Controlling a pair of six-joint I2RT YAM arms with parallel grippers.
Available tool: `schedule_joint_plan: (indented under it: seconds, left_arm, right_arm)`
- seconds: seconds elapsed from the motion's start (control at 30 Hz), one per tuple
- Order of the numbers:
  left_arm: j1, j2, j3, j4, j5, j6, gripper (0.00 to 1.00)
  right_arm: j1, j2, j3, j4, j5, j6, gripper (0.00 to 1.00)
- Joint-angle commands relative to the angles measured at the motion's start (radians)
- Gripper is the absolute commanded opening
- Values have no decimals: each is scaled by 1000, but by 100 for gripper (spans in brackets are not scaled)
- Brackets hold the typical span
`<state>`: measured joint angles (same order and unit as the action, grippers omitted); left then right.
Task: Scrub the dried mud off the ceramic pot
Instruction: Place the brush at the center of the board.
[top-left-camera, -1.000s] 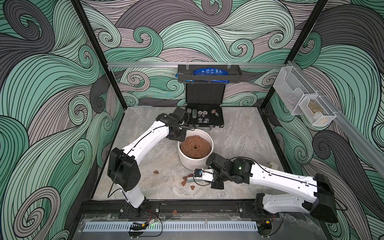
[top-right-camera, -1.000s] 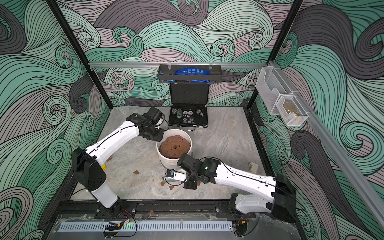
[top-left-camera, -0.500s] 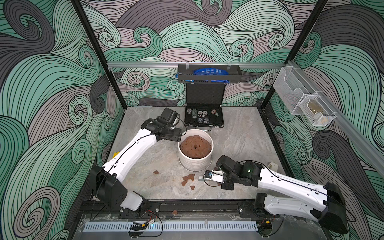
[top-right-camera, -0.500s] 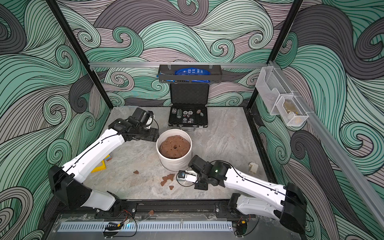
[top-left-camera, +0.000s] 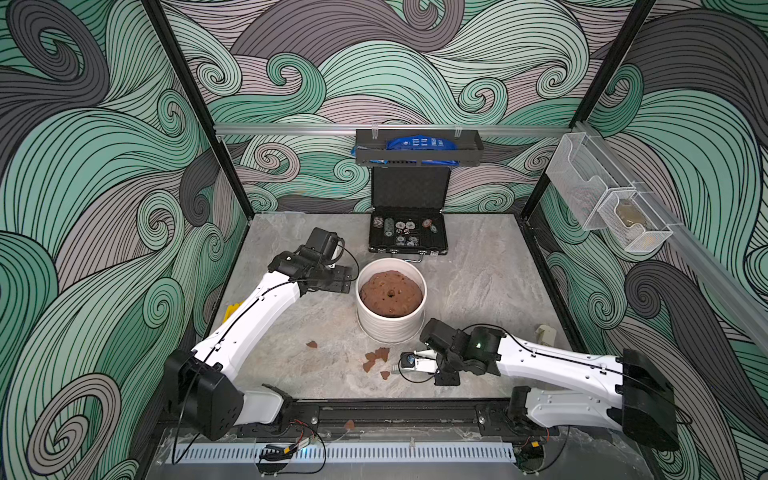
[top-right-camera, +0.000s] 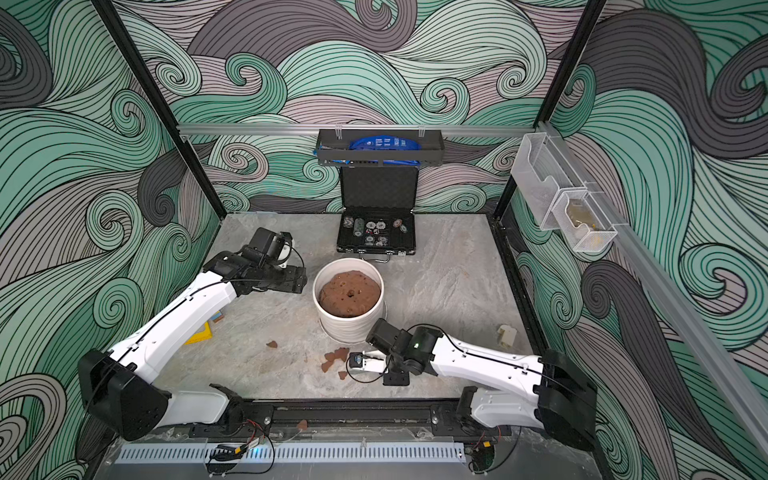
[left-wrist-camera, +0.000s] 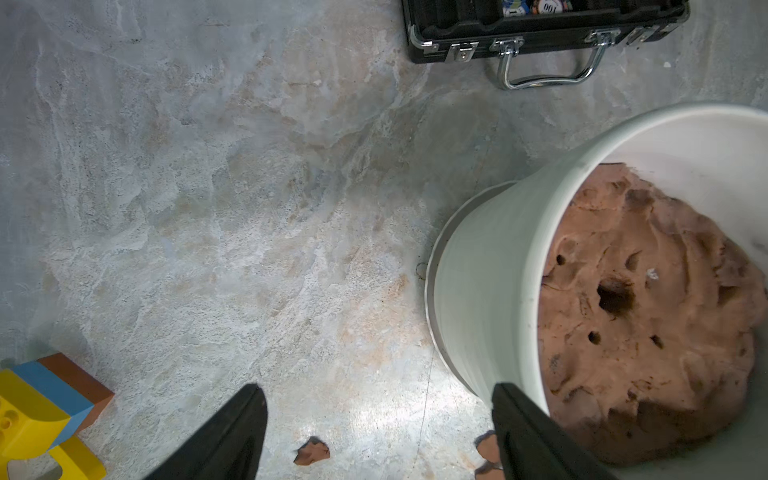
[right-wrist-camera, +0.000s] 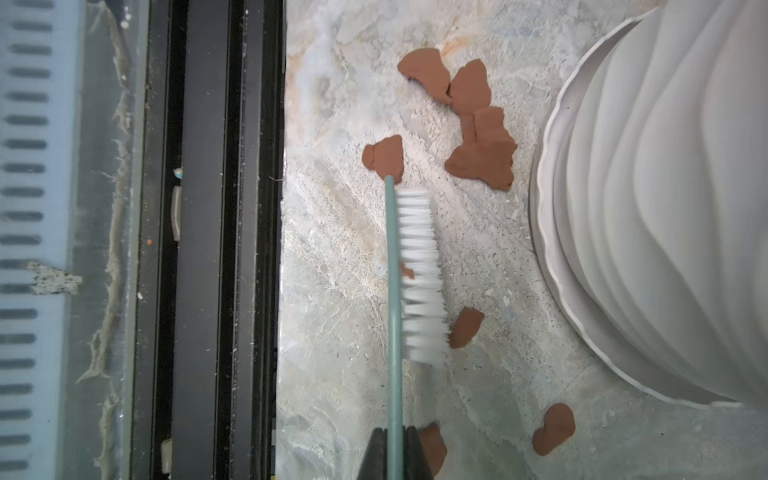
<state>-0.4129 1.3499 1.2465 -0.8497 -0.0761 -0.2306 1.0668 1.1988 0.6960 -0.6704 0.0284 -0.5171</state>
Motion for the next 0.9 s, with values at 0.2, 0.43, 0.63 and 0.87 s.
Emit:
schedule_joint_plan:
  seconds: [0.2, 0.43, 0.63, 0.87]
  left_arm:
    - [34, -21, -25, 26, 52, 11, 88]
    - [53, -28, -59, 52, 82, 0, 89]
    - [91, -40, -118, 115, 5, -9, 98]
    - [189, -69, -284, 341, -279, -17, 99]
  right_arm:
    - [4, 67, -41, 82, 18, -23, 23]
    - [4, 97, -34, 89, 36, -13, 28]
    - [-45, 43, 31, 68, -6, -8, 41]
    - [-231, -207, 66, 102, -25, 19, 56]
